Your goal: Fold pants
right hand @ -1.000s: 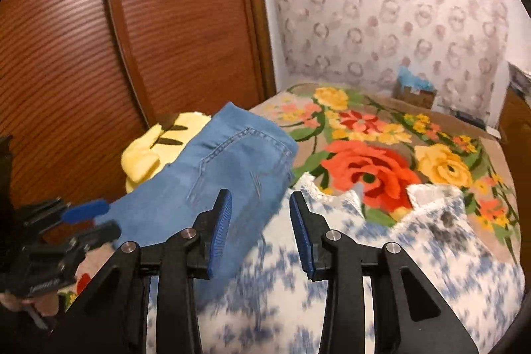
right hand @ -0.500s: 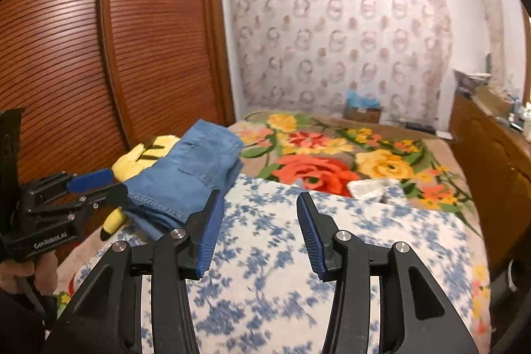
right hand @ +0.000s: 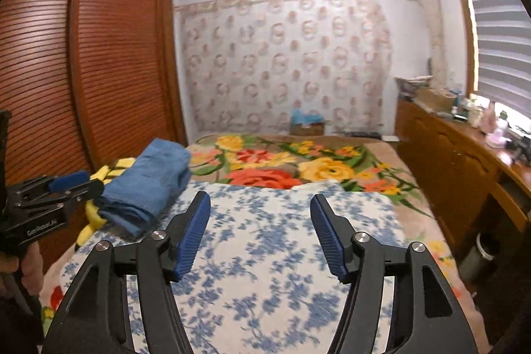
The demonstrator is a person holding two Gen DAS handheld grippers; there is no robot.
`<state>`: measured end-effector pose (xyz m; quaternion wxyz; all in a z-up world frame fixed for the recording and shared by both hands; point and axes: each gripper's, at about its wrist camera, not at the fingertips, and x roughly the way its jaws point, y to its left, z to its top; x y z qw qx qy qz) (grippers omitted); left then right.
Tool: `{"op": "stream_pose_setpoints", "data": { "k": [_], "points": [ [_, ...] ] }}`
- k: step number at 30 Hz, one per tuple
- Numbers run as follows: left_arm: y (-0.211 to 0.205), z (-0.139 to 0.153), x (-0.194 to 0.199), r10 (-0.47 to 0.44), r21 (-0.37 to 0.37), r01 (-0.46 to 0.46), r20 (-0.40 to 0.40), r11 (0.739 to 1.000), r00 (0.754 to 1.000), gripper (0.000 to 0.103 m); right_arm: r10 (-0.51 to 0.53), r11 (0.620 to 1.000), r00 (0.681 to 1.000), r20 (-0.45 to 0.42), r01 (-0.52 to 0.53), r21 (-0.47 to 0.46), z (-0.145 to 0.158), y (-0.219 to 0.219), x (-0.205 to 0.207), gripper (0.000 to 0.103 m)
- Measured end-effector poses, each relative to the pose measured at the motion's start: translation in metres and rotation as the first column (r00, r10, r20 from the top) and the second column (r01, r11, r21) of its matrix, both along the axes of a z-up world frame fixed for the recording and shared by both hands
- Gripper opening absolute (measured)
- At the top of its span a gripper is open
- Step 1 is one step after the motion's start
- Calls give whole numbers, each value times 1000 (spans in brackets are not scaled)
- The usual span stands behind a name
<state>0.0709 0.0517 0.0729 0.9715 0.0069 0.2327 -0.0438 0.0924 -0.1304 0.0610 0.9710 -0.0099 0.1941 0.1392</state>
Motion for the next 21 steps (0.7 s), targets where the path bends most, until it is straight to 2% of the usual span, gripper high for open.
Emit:
{"op": "stream_pose_setpoints", "data": {
  "k": [6,21],
  "points": [
    [-14,5,-12,-21,6,20,20,1000,1000,41,-56,998,998,25,56,-6,2,-17,-12,67],
    [-18,6,-16,-12,9,11,23,1000,1000,42,-69,998,997,26,69,-9,0,-23,-15,68]
  ]
}}
